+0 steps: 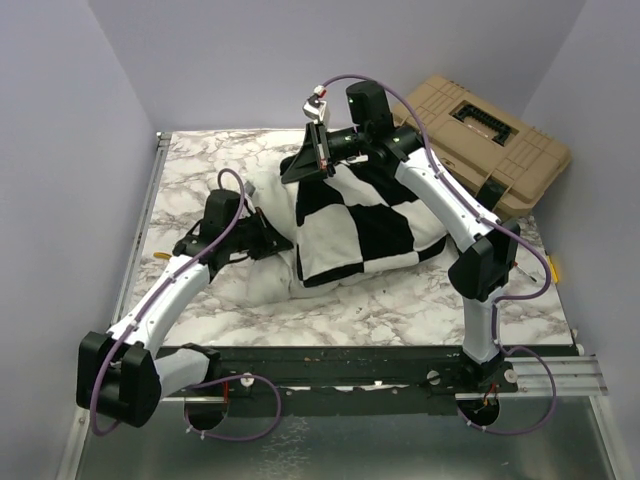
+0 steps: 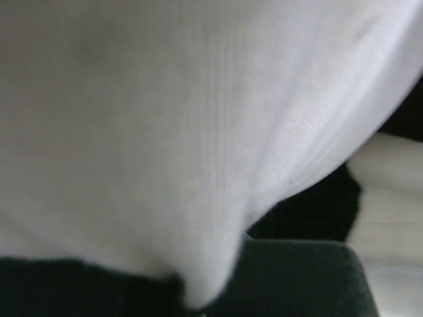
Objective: Put the pillow into the pillowcase
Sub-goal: Stuff the pillow into the pillowcase.
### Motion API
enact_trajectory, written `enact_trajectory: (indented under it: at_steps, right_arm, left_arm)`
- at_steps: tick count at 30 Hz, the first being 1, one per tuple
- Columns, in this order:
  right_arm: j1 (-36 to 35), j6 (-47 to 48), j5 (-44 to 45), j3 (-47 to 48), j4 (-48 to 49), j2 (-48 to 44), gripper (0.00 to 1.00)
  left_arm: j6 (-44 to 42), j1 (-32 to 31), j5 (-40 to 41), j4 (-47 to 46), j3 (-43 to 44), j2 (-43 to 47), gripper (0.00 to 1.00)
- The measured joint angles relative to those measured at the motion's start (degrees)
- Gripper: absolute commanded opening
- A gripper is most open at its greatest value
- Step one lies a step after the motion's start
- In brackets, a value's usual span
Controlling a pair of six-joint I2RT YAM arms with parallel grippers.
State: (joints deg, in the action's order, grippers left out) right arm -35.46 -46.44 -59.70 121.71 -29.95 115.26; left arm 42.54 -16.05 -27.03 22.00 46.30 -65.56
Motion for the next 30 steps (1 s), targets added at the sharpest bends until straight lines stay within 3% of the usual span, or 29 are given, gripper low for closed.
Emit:
enact_trajectory:
  at_steps: [8, 12, 16, 22, 24, 30]
  right_arm:
    - [-0.3, 0.4, -2.1, 2.4, -0.8, 0.0, 0.00]
    - [-4.1, -5.6, -5.0, 3.8, 6.3, 0.6, 0.00]
    - [-9.9, -16.5, -7.8, 6.9, 20.8, 3.3, 0.00]
    - [-9.3, -34.1, -19.6, 15.0, 38.2, 9.0, 0.00]
    - [-9.3, -39.2, -19.0, 17.9, 44.0, 10.3, 0.00]
    - [-8.8, -45.7, -19.0, 18.8, 51.1, 10.8, 0.00]
  left_arm:
    - [23.3, -3.2, 10.6, -13.0, 1.6, 5.1, 0.00]
    - [30.4, -4.4, 13.8, -22.8, 1.9, 4.3, 0.00]
    - [31.5, -7.7, 15.9, -27.1, 5.2, -0.9, 0.00]
    - [30.4, -13.0, 22.3, -37.1, 8.0, -4.2, 0.00]
    - [30.1, -16.0, 25.6, -41.5, 7.2, -5.2, 0.00]
    - [27.6, -23.7, 31.6, -52.3, 9.5, -12.9, 0.00]
